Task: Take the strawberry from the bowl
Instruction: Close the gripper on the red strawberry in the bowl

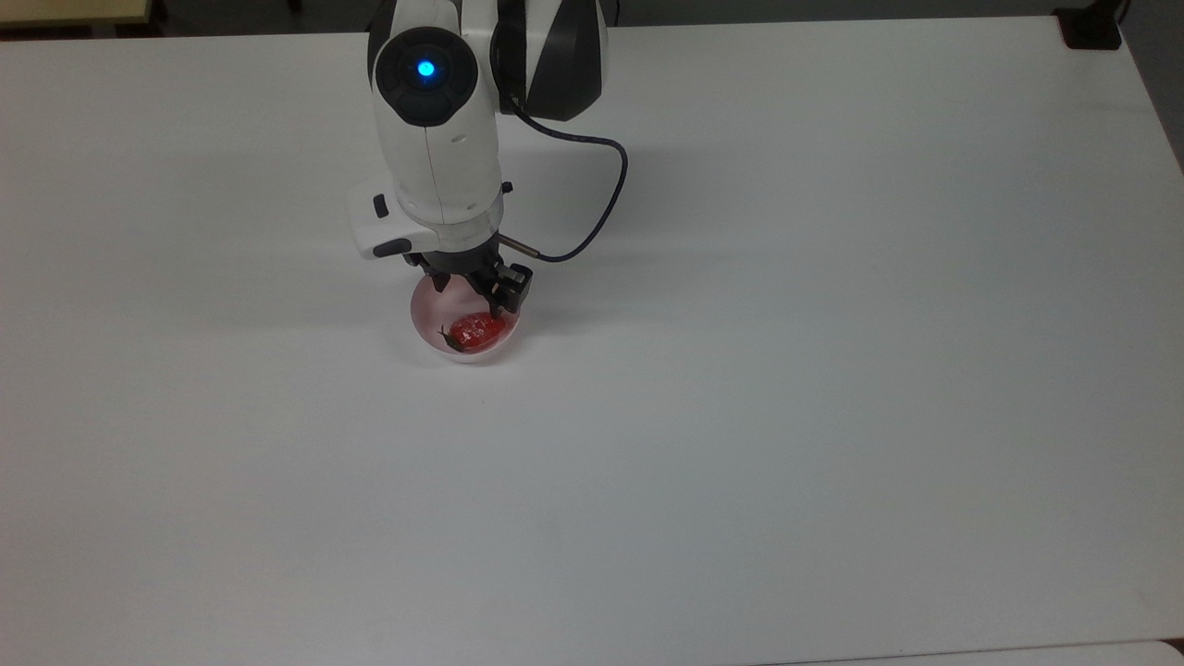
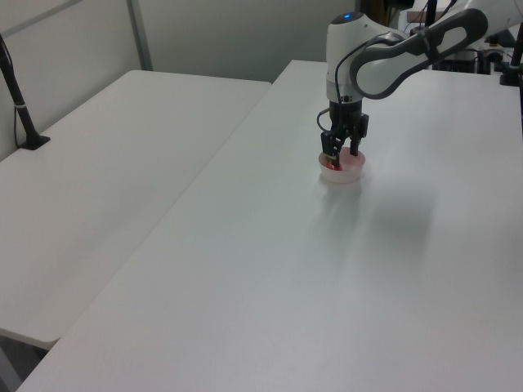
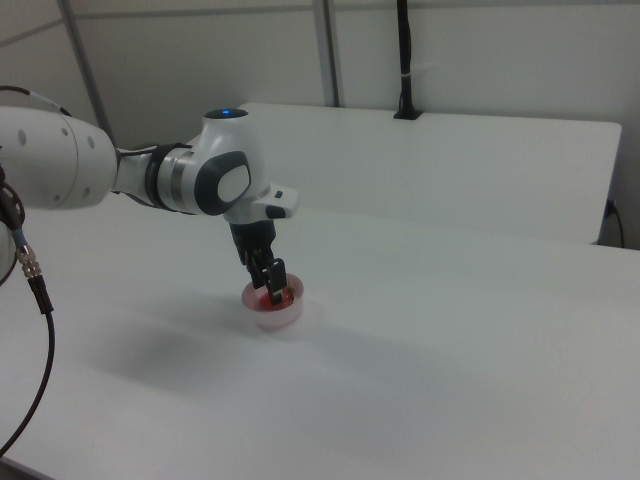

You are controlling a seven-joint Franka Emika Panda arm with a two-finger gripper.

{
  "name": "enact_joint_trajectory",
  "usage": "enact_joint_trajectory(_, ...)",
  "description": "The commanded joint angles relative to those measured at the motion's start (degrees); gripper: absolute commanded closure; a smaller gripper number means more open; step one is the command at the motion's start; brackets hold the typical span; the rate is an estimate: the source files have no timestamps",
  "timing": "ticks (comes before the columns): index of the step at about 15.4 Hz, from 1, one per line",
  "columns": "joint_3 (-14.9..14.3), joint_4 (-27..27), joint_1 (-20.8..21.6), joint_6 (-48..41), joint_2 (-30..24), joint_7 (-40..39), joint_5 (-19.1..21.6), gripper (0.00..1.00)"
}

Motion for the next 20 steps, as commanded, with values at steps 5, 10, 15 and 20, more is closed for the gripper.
enact_joint_trajectory(5, 0.12, 0.24, 0.02, 4.9, 3.16, 1.49, -0.98, 0.28)
enact_joint_trajectory(10, 0.12, 0.33, -0.15, 5.87, 3.07, 3.78, -0.81, 0.5)
enact_joint_trajectory(15, 0.12, 0.42, -0.33, 5.87, 2.37, 3.61, -0.37, 0.83)
enact_joint_trajectory(20, 0.12, 0.42, -0.51, 5.78, 2.37, 3.08, -0.37, 0.84)
